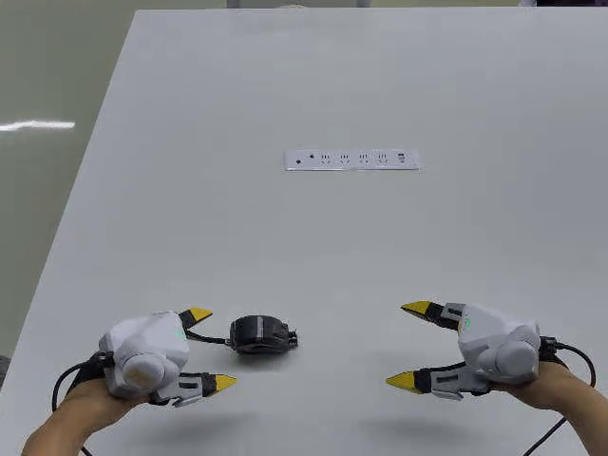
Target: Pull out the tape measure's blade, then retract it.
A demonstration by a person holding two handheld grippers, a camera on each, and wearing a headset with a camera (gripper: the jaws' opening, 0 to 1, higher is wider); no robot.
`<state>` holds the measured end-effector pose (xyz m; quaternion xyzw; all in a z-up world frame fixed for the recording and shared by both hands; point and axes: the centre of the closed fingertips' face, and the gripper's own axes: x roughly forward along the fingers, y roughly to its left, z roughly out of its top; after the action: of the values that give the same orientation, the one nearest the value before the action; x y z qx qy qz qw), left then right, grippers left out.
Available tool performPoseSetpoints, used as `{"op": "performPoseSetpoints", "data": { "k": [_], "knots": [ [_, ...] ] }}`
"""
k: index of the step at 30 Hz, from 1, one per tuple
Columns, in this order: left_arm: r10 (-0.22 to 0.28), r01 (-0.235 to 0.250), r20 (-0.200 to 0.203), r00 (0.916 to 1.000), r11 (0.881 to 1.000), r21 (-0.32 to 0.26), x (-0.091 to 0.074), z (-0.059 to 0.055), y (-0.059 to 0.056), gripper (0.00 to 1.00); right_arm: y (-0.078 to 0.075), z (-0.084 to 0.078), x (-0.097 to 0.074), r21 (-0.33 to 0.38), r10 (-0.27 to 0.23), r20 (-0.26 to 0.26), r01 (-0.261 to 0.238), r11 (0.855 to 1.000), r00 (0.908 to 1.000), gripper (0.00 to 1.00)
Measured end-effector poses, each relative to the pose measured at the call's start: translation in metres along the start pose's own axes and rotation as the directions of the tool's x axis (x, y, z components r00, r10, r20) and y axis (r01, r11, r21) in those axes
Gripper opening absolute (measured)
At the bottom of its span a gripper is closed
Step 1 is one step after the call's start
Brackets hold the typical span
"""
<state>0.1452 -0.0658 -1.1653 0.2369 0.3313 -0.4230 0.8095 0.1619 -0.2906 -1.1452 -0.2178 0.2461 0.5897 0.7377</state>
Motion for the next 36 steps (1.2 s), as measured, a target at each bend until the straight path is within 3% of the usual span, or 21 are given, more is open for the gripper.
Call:
{"op": "performPoseSetpoints", "data": {
  "k": [13, 28, 36],
  "knots": [
    [-0.078, 0.083, -0.049, 0.9957, 0.992, 0.092, 0.025, -0.003, -0.001, 0.51, -0.005, 0.001, 0.032, -0.060, 0.065, 0.010, -0.064, 0.996, 0.9978, 0.58],
    [-0.156, 0.169, -0.098, 0.9828, 0.976, 0.135, 0.053, -0.008, 0.001, 0.48, -0.008, 0.002, 0.063, -0.084, 0.123, 0.010, -0.121, 0.989, 0.9924, 0.53],
    [-0.181, 0.197, -0.105, 0.9778, 0.966, 0.165, 0.064, -0.007, 0.001, 0.41, -0.008, 0.004, 0.080, -0.099, 0.154, 0.017, -0.151, 0.983, 0.9880, 0.50]
  ]
}}
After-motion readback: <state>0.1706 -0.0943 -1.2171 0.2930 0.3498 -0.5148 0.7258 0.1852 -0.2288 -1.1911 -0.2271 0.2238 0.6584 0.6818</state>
